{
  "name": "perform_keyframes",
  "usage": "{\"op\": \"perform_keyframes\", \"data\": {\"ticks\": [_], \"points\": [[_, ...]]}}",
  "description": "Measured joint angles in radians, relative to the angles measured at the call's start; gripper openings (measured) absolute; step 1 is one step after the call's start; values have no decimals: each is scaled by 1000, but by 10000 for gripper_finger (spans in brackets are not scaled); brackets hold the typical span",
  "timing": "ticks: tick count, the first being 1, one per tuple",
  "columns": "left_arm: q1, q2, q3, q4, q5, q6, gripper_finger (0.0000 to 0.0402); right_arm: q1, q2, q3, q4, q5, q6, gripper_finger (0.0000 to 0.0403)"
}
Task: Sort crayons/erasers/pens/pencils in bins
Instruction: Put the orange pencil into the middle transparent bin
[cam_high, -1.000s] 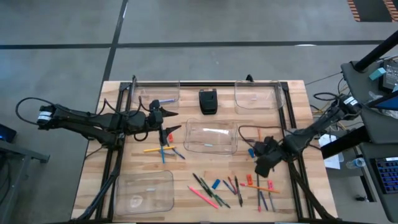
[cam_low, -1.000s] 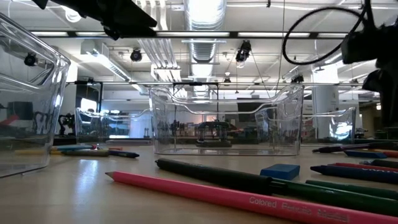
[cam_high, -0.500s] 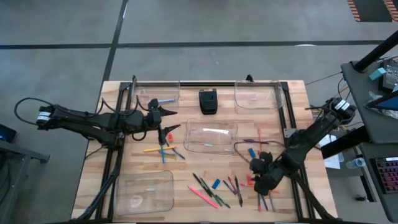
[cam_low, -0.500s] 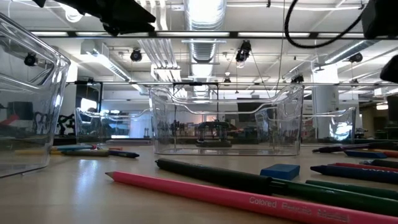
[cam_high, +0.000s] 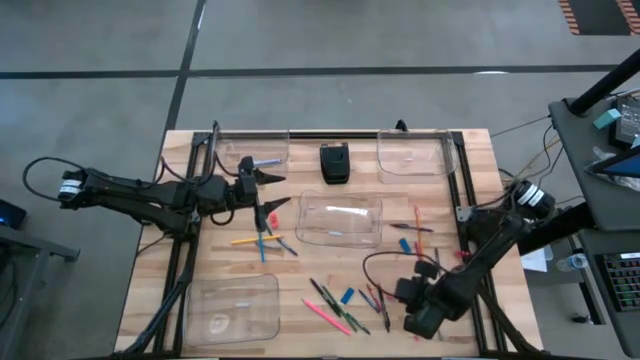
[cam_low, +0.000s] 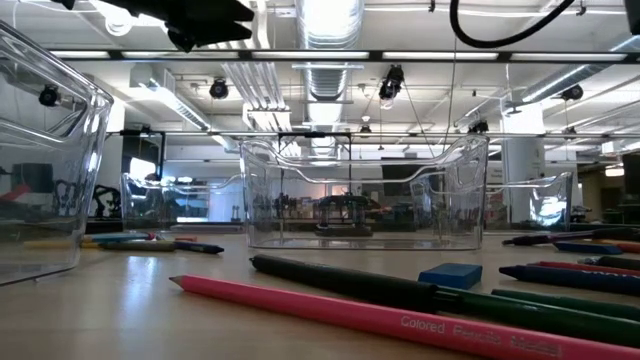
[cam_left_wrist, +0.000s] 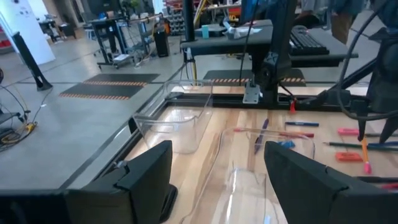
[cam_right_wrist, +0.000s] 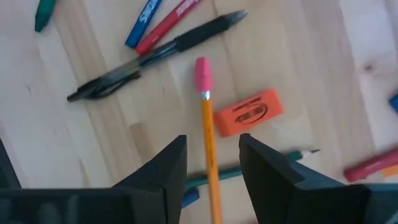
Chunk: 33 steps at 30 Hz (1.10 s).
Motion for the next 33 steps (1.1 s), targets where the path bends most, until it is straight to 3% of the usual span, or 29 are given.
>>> {"op": "perform_keyframes", "data": {"ticks": [19, 33], "points": [[0, 0, -4, -1, 0, -10, 242, 58, -7, -150, 155, 4, 48, 136], [0, 0, -5, -1, 0, -11, 242, 58, -7, -231, 285, 32, 58, 106]]}}
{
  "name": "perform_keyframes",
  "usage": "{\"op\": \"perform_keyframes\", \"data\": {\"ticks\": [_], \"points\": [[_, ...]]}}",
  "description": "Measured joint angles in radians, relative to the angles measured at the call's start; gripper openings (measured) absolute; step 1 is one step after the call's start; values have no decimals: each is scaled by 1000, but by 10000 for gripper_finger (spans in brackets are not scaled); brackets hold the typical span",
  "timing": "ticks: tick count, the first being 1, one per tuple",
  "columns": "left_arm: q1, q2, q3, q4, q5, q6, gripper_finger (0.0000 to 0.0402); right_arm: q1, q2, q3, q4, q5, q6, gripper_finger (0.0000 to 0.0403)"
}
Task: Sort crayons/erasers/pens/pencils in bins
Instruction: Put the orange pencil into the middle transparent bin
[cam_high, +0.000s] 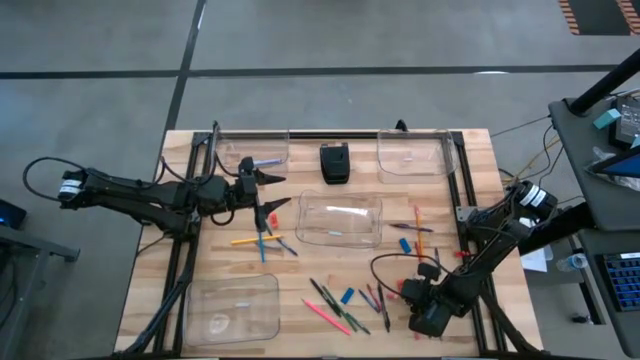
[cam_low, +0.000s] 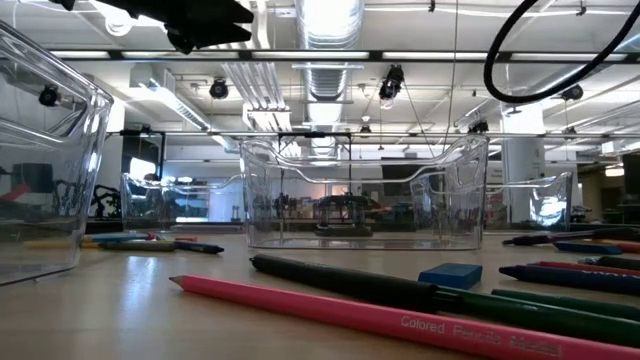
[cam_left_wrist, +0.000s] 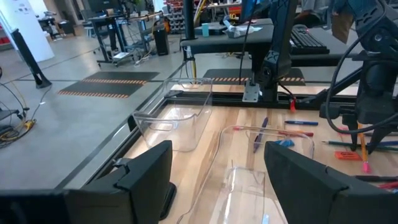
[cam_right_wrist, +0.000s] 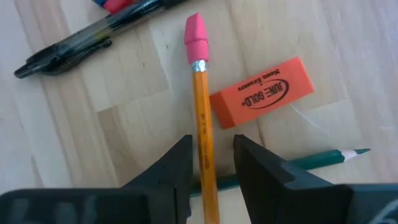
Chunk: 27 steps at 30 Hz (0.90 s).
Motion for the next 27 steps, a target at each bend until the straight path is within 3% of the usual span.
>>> {"op": "perform_keyframes", "data": {"ticks": [11, 27], "points": [[0, 0, 0, 0, 0, 0, 242, 0, -1, 4, -8, -7, -10, 57], [0, 0, 0, 0, 0, 0, 242, 0, -39, 4, -15, -16, -15, 54]]}}
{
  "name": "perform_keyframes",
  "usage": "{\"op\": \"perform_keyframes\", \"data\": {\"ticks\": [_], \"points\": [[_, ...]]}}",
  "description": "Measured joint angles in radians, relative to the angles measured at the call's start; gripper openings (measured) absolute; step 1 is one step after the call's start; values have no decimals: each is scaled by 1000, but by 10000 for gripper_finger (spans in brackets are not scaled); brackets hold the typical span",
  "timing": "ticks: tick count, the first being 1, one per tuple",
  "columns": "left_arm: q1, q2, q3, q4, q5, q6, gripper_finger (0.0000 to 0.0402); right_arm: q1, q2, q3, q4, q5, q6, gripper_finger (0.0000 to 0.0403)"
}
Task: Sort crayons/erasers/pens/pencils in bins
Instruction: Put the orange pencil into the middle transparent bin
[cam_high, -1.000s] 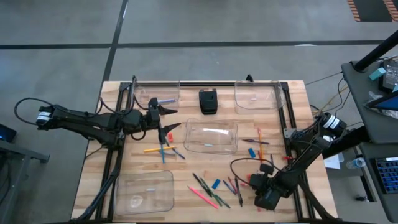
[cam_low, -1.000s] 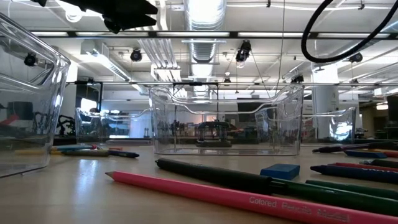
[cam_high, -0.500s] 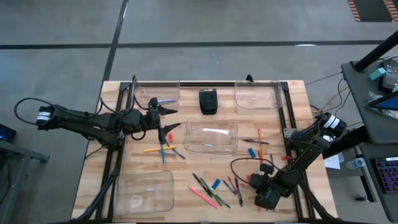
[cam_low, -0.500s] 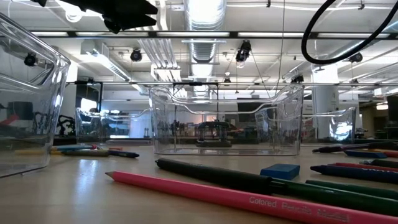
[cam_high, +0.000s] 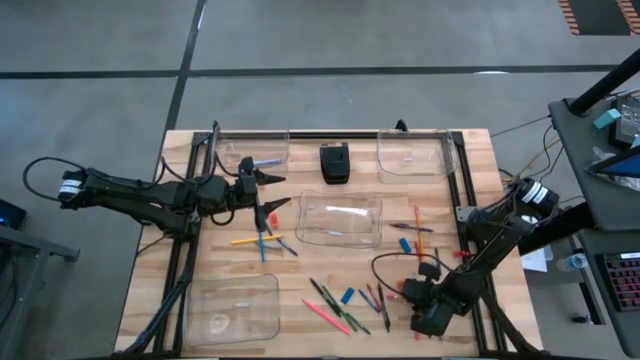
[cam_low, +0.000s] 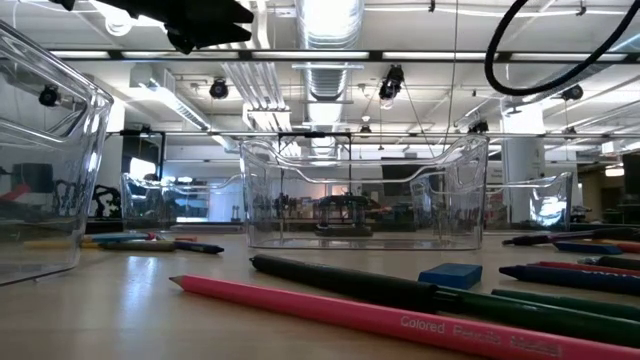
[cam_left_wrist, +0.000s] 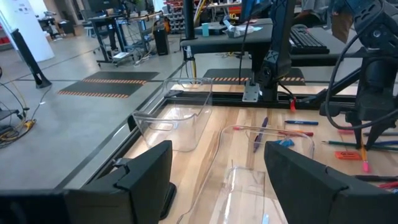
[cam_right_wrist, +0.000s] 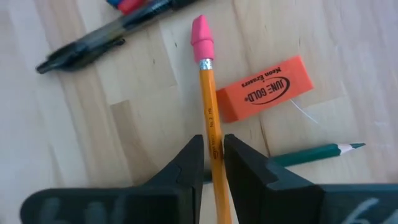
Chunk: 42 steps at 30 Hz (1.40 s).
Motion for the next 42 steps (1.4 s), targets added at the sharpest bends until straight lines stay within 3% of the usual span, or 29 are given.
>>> {"op": "perform_keyframes", "data": {"ticks": [11, 33, 42], "points": [[0, 0, 0, 0, 0, 0, 242, 0, -50, 0, -1, 8, -7, 54], [0, 0, -1, 0, 0, -1, 242, 0, 44, 2, 6, 10, -25, 54], [0, 0, -1, 0, 0, -2, 242, -1, 37, 22, -44, 5, -36, 18]]}}
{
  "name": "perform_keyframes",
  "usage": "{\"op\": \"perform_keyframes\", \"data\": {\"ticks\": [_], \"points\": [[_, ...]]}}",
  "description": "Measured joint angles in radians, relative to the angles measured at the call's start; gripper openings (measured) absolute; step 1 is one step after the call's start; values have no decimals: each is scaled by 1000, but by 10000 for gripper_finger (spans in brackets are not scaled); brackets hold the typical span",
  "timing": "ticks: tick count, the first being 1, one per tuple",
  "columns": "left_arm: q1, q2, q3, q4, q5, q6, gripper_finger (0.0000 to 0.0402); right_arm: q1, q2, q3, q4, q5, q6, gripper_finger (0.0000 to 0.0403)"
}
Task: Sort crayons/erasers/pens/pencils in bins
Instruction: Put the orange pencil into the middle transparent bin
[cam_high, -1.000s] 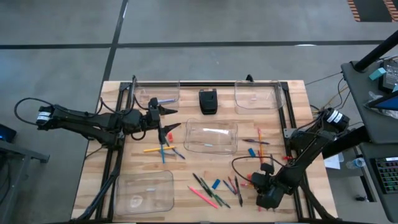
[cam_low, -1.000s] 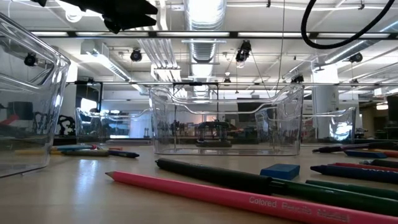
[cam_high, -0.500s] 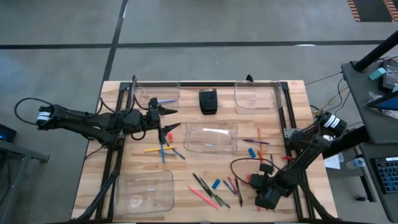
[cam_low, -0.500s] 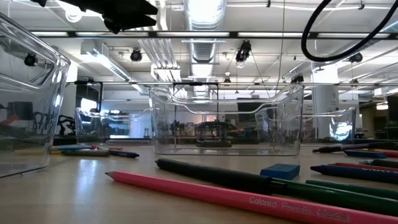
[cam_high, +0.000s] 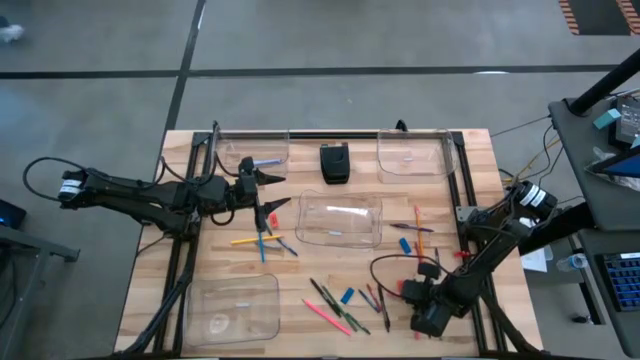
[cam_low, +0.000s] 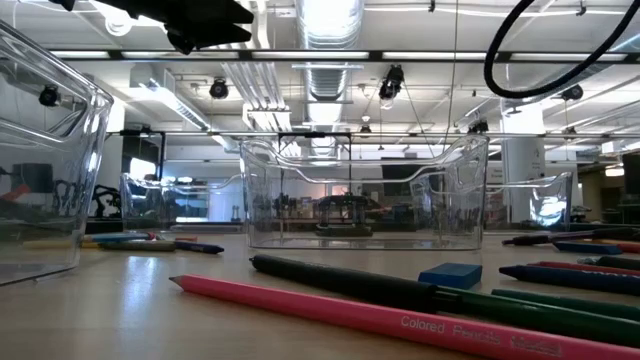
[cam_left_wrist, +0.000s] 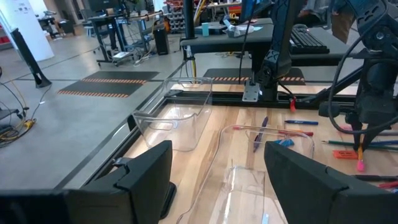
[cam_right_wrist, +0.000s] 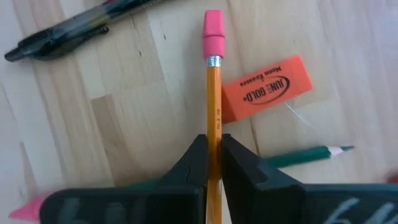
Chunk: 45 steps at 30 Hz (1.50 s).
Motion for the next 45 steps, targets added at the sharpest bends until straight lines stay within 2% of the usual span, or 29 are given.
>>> {"op": "perform_keyframes", "data": {"ticks": [6, 8, 11, 15, 18, 20, 23, 27, 33, 36, 45], "points": [[0, 0, 0, 0, 0, 1, 242, 0, -15, 78, -115, 8, -17, 16], [0, 0, 0, 0, 0, 1, 242, 0, -32, 120, -165, 47, -48, 15], [0, 0, 0, 0, 0, 1, 242, -7, -68, 187, -228, 164, -140, 15], [0, 0, 0, 0, 0, 1, 242, -50, -128, 254, -235, 382, -343, 15], [0, 0, 0, 0, 0, 1, 242, -119, -165, 288, -230, 512, -537, 14], [0, 0, 0, 0, 0, 1, 242, -191, -188, 299, -215, 545, -671, 14], [0, 0, 0, 0, 0, 1, 242, -341, -217, 308, -131, 513, -870, 14], [0, 0, 0, 1, 0, 2, 242, -548, -218, 302, -9, 306, -1101, 14], [0, 0, 0, 1, 0, 3, 242, -768, -152, 309, 168, 125, -1306, 13], [0, 0, 0, 1, 0, 3, 242, -815, -104, 306, 203, 62, -1309, 13], [0, 0, 0, 0, 0, 5, 242, -814, 47, 292, 311, 55, -1298, 34]]}}
